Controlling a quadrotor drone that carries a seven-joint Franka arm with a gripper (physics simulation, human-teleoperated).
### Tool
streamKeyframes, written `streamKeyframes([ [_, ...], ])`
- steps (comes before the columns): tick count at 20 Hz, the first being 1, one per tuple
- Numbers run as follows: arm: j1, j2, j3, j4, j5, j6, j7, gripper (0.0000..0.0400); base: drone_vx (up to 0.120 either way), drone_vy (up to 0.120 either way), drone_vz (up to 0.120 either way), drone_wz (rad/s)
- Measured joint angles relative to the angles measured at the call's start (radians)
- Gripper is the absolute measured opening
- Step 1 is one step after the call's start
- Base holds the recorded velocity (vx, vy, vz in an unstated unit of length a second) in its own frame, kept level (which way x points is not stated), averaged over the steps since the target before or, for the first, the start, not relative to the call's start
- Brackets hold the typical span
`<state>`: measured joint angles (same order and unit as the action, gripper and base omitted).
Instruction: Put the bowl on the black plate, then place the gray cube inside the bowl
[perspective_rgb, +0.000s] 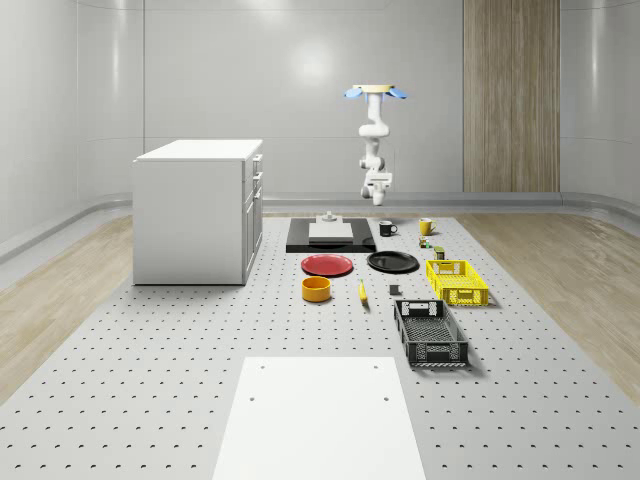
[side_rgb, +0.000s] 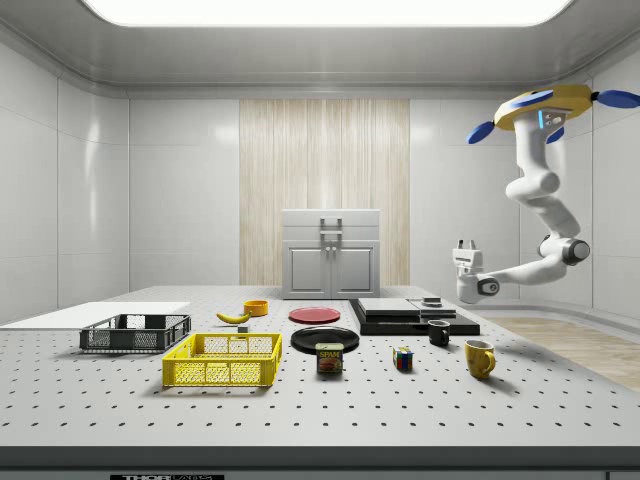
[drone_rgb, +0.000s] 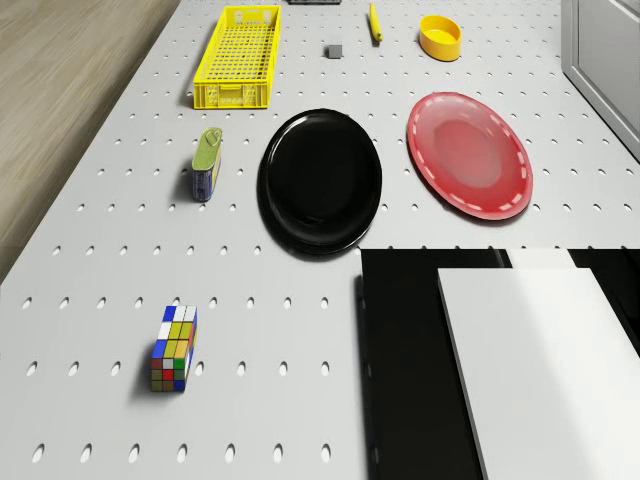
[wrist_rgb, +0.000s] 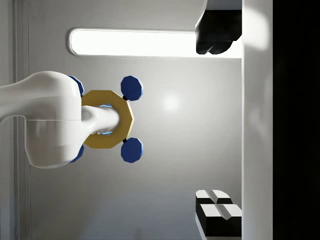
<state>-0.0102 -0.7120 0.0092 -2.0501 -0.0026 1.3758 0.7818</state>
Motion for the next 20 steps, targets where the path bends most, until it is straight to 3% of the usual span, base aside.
streamKeyframes([
  [13,-0.011,-0.007,0.035,-0.008,-0.048,0.010,0.006,0.0400,0.120,0.000,0.000,0.000],
  [20,-0.038,-0.014,0.122,-0.022,-0.171,0.017,0.023,0.0400,0.120,0.000,0.000,0.000],
])
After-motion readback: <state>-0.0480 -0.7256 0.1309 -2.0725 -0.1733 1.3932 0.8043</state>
